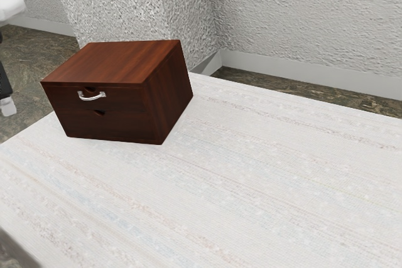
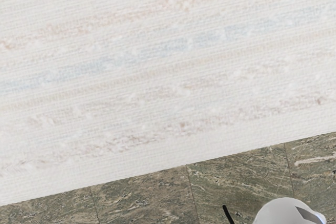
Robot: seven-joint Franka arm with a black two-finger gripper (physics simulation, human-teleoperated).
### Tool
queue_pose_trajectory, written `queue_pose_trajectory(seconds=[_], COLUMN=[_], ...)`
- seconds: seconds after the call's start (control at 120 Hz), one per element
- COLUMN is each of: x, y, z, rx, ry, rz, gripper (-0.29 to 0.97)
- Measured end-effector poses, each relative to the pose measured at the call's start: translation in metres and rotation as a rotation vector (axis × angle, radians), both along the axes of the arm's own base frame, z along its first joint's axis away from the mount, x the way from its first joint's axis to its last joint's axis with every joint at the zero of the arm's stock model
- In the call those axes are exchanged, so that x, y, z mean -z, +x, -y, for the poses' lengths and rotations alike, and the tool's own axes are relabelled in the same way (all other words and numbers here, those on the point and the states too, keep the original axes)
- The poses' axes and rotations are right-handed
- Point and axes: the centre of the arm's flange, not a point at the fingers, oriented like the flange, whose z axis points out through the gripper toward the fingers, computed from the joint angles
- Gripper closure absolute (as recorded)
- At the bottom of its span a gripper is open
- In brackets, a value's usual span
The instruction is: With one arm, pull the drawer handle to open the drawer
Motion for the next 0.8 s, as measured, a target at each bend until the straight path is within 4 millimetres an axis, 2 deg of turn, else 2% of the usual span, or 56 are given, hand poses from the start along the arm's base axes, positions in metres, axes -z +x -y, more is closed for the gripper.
queue_pose_trajectory(seconds=[0.15,0.233,0.283,0.342,0.542,0.717,0.8], x=[-0.010,-0.014,-0.024,-0.026,0.001,0.008,0.018], y=[0.012,0.007,0.006,0.008,0.036,0.039,0.030], z=[-0.006,-0.026,-0.029,-0.033,-0.044,-0.044,-0.051], rx=[0.185,0.225,0.260,0.297,0.406,0.506,0.534], ry=[0.045,0.042,0.056,0.063,0.056,0.049,0.030], rz=[0.103,0.145,0.176,0.190,0.140,0.124,0.108], gripper=[0.00,0.00,0.00,0.00,0.00,0.00,0.00])
